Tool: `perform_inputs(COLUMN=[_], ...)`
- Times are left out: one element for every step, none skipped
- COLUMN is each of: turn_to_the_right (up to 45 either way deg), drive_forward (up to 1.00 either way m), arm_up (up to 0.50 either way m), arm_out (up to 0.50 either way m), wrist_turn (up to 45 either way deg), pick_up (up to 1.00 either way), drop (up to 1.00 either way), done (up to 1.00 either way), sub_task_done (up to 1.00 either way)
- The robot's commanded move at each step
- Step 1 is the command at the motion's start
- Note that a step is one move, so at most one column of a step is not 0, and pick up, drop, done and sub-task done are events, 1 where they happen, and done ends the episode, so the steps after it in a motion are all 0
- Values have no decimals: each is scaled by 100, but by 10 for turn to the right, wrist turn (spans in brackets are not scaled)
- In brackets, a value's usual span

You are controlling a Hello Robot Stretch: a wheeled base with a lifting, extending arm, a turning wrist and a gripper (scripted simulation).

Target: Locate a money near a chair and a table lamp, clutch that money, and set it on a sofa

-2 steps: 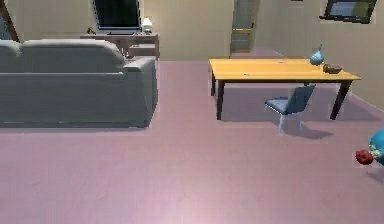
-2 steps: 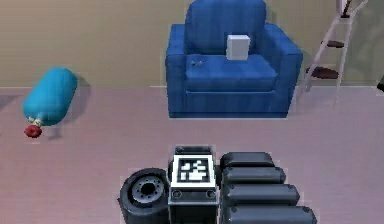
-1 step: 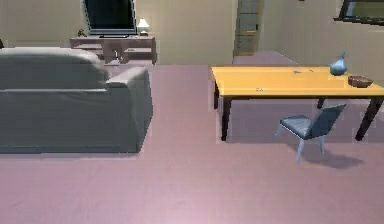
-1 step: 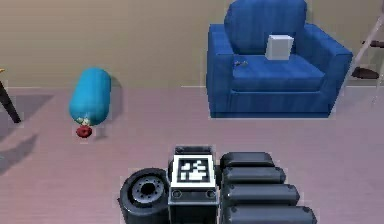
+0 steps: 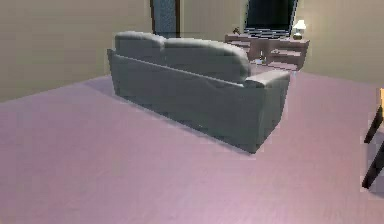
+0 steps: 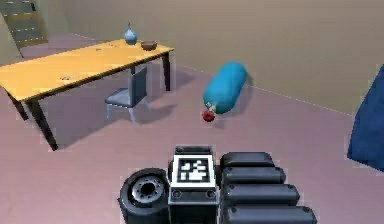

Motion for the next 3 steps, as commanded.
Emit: perform_inputs(turn_to_the_right=[0, -450, -90], drive_forward=[90, 0, 0], arm_up=[0, 0, 0], arm_out=[0, 0, 0], wrist_turn=[0, 0, 0], pick_up=[0, 0, 0], drop=[0, 0, 0], done=[0, 0, 0], sub_task_done=[0, 0, 0])
